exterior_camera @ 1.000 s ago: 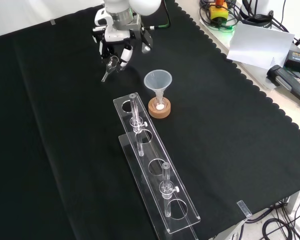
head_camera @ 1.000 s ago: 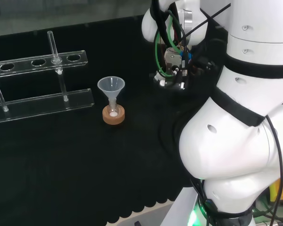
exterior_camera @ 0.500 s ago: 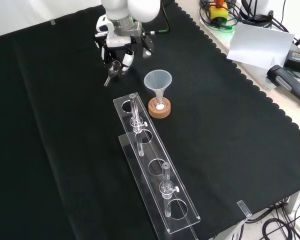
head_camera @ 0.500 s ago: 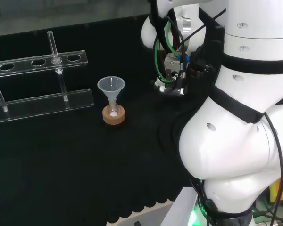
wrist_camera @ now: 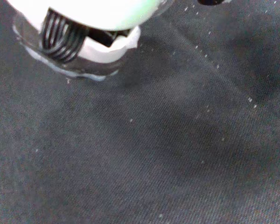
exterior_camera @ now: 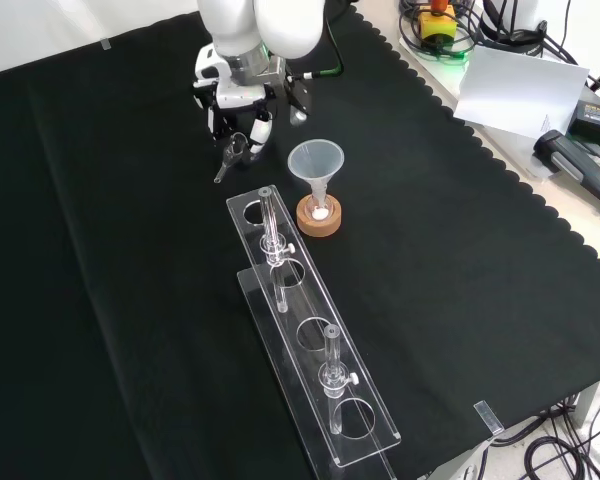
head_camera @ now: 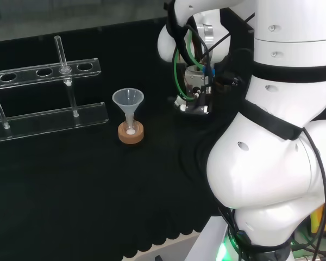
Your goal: Put the weighing funnel back on the table.
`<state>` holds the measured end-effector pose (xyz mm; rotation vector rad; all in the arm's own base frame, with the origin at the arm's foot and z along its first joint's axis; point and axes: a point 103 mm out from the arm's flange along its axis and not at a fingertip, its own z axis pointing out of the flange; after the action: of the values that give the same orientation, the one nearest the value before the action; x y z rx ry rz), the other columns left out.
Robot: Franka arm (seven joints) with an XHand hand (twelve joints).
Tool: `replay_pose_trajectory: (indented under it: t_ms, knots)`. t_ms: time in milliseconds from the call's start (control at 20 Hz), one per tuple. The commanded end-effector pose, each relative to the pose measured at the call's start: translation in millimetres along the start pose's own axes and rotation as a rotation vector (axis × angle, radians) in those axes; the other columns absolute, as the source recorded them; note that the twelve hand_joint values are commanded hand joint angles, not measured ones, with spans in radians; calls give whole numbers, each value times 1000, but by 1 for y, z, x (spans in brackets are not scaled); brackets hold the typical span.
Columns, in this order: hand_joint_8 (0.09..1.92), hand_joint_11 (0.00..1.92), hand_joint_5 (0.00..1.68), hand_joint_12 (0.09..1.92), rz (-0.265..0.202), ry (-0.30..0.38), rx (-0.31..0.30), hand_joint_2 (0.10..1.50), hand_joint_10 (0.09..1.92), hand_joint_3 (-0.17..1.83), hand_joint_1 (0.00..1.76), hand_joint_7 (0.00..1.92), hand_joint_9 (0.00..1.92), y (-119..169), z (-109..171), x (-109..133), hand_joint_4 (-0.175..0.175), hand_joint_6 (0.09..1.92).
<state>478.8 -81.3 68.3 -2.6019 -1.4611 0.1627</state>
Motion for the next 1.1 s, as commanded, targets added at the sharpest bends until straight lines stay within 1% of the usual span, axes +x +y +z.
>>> replay_pose_trajectory:
  t_ms: [50, 250, 300, 400, 450, 550, 650, 700, 750, 800, 900, 1100]
  knots:
    - [87, 0, 1455, 1519, -13, -28, 23, 567, 87, 711, 1146, 1718, 1226, -2, 9, 5, 175, 342]
    - [87, 0, 1449, 1512, -10, -34, 53, 577, 87, 696, 1144, 1707, 1221, -2, 14, 4, 175, 346]
    - [87, 0, 1439, 1507, -2, -34, 60, 594, 87, 671, 1140, 1687, 1217, -2, 15, 3, 175, 353]
    - [87, 0, 1405, 1496, 23, -36, 58, 643, 87, 596, 1129, 1593, 1204, -2, 15, -1, 175, 383]
    - [87, 0, 1381, 1491, 30, -37, 68, 675, 87, 549, 1121, 1529, 1194, -1, 15, -3, 175, 410]
    - [87, 0, 1274, 1473, 26, -49, 97, 597, 87, 559, 938, 1369, 1148, 1, 14, -5, 175, 398]
    - [87, 0, 1125, 1448, 12, -66, 124, 542, 87, 568, 838, 1226, 1097, 3, 12, -6, 175, 358]
    - [87, 0, 998, 1429, 6, -74, 138, 531, 87, 555, 809, 1162, 1068, 3, 12, -5, 165, 326]
    - [87, 0, 878, 1415, -1, -84, 154, 524, 87, 543, 787, 1103, 1035, 4, 12, -5, 146, 291]
    - [87, 0, 792, 1395, -7, -90, 167, 520, 87, 526, 766, 1053, 1003, 4, 11, -4, 129, 263]
    - [87, 0, 705, 1362, -18, -99, 179, 521, 87, 494, 735, 982, 949, 3, 10, -3, 108, 230]
    - [87, 0, 646, 1322, -42, -116, 207, 531, 87, 446, 699, 895, 892, 2, 6, -2, 90, 188]
